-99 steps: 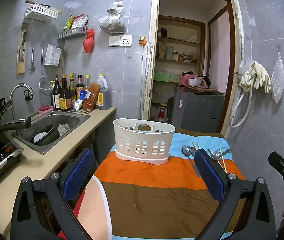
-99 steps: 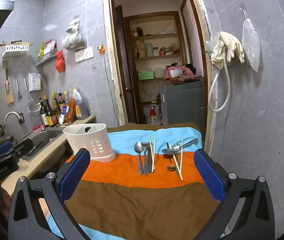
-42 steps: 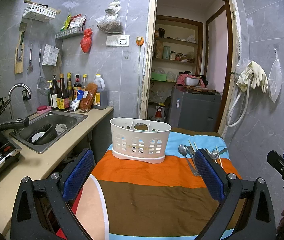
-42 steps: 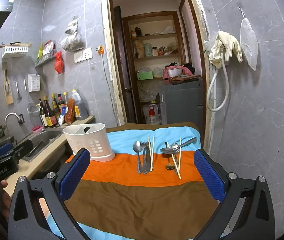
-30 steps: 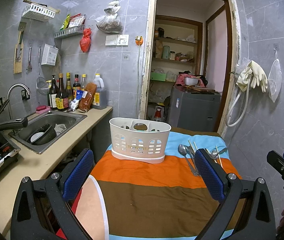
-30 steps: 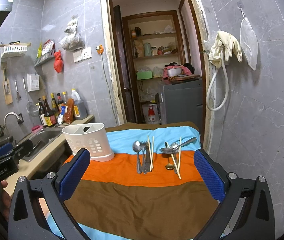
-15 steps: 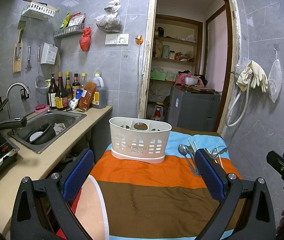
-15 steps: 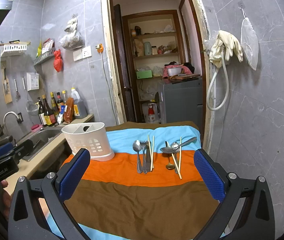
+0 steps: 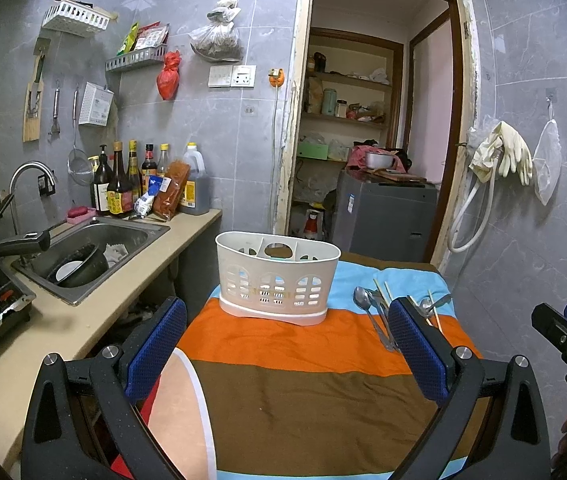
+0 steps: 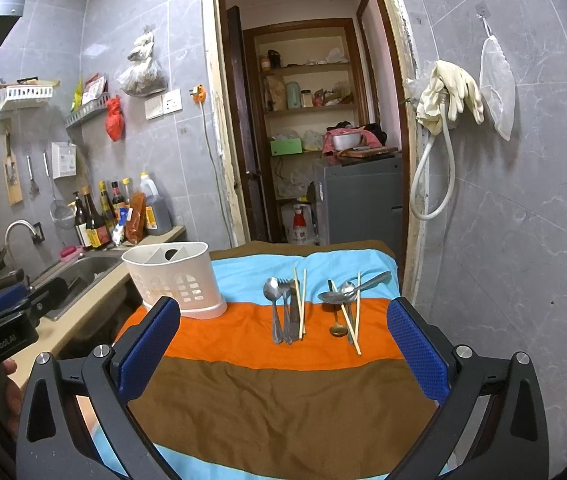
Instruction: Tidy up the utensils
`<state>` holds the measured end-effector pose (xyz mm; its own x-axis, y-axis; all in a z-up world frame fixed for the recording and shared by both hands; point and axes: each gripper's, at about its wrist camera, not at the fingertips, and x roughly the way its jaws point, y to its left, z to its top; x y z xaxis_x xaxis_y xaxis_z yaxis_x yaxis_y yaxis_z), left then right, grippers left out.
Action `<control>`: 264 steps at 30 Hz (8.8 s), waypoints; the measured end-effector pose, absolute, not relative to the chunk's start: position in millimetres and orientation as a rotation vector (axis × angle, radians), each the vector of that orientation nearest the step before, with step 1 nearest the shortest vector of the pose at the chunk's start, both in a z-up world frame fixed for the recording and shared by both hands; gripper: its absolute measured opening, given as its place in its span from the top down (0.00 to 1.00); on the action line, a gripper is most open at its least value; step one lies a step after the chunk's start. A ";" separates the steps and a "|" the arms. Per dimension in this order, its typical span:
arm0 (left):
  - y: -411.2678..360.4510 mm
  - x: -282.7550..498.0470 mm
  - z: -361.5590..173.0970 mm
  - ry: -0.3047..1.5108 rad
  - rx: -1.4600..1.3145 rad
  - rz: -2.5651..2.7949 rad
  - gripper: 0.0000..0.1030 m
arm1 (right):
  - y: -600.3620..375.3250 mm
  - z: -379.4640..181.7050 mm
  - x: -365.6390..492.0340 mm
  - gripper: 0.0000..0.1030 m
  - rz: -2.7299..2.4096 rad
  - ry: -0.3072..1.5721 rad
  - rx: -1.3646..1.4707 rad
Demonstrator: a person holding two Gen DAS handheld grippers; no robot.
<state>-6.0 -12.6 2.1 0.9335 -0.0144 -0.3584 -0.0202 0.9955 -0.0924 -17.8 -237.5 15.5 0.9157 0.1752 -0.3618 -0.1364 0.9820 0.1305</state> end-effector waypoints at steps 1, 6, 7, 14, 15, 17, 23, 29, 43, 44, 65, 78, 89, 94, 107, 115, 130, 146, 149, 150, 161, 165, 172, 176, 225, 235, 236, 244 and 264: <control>-13.2 -6.3 2.2 0.366 -0.094 0.003 0.04 | -237.5 16.0 -18.3 0.00 0.160 0.381 0.103; -17.9 -8.1 2.0 0.361 -0.082 -0.001 0.04 | -233.3 13.1 -16.5 0.00 0.151 0.384 0.099; -18.4 -8.9 2.1 0.360 -0.079 -0.001 0.04 | -234.3 12.3 -18.1 0.00 0.147 0.386 0.099; -20.9 -1.7 5.5 0.370 -0.067 -0.021 0.04 | -238.9 13.4 -19.2 0.00 0.111 0.414 0.087; -19.3 0.1 7.0 0.370 -0.068 -0.022 0.04 | -240.1 14.4 -19.2 0.00 0.107 0.419 0.086; -20.3 2.2 9.5 0.366 -0.072 -0.025 0.04 | -242.1 17.4 -18.5 0.00 0.100 0.421 0.083; -25.7 12.2 13.4 0.376 -0.065 -0.029 0.04 | -244.0 25.5 -11.3 0.00 0.089 0.433 0.070; -28.4 23.9 16.2 0.376 -0.071 -0.037 0.04 | -245.7 28.7 -1.8 0.00 0.088 0.433 0.070; -67.7 91.0 17.9 0.442 -0.058 -0.099 0.04 | -279.1 33.4 53.4 0.00 0.110 0.443 0.053; -70.9 97.0 14.8 0.454 -0.059 -0.104 0.04 | -283.1 31.4 59.0 0.00 0.116 0.447 0.055; -160.1 249.2 -86.3 0.691 0.006 -0.175 0.31 | -358.1 -85.4 236.6 0.43 0.264 0.771 0.113; -156.6 312.4 -143.4 0.911 -0.091 -0.246 0.68 | -372.3 -141.0 307.0 0.59 0.302 0.948 0.334; -145.5 330.9 -150.7 0.988 -0.218 -0.293 0.80 | -397.6 -152.3 332.8 0.72 0.322 0.959 0.580; -137.9 339.5 -157.1 1.044 -0.252 -0.289 0.86 | -405.8 -159.8 342.7 0.81 0.325 0.967 0.679; -128.7 326.3 -149.8 1.020 -0.260 -0.317 1.00 | -404.5 -150.9 339.7 0.97 0.345 0.912 0.749; -131.9 295.0 -128.0 0.901 -0.234 -0.289 1.00 | -383.7 -119.4 310.0 1.00 0.386 0.825 0.589; -117.8 234.3 -50.0 0.561 -0.189 -0.246 1.00 | -327.8 -36.8 233.3 1.00 0.365 0.545 0.356; 56.3 230.3 42.2 0.278 -0.202 -0.121 1.00 | -182.6 60.4 238.0 1.00 0.536 0.252 0.266; 87.2 237.5 36.2 0.254 -0.214 -0.085 1.00 | -154.2 64.1 240.7 1.00 0.560 0.233 0.232; 98.0 238.1 33.3 0.262 -0.231 -0.083 1.00 | -144.0 62.2 242.6 1.00 0.565 0.233 0.216; 109.3 256.7 -26.4 0.274 -0.148 0.006 1.00 | -93.6 7.3 248.6 0.99 0.539 0.330 0.051; 102.2 262.6 -44.4 0.313 -0.137 0.014 1.00 | -89.6 -6.4 248.6 0.99 0.543 0.353 0.027; 105.5 255.8 -51.6 0.406 -0.205 -0.061 0.94 | -100.8 -11.2 245.9 0.95 0.567 0.397 0.082; 112.0 245.0 -45.9 0.429 -0.284 -0.084 0.71 | -109.5 -3.2 239.1 0.83 0.571 0.392 0.119; -147.5 230.6 -89.3 0.603 -0.028 -0.140 0.08 | -362.2 -66.1 222.4 0.26 0.205 0.557 0.171; -156.5 281.0 -145.5 0.813 -0.007 -0.092 0.47 | -359.2 -112.0 258.6 0.56 0.213 0.744 0.205; -155.7 285.2 -149.6 0.838 -0.016 -0.098 0.49 | -359.5 -115.1 260.9 0.59 0.217 0.756 0.208; -149.1 309.8 -172.9 0.985 -0.058 -0.105 0.65 | -356.2 -136.4 271.9 0.70 0.247 0.876 0.220; -153.4 329.5 -177.0 1.092 0.002 -0.125 0.96 | -346.8 -145.1 280.2 0.95 0.217 1.037 0.203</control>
<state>329.5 -153.4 -177.0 0.4541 -0.1006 -0.8852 0.1025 0.9929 -0.0603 280.2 -346.8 -145.1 0.4911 0.2725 -0.8274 -0.0818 0.9600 0.2676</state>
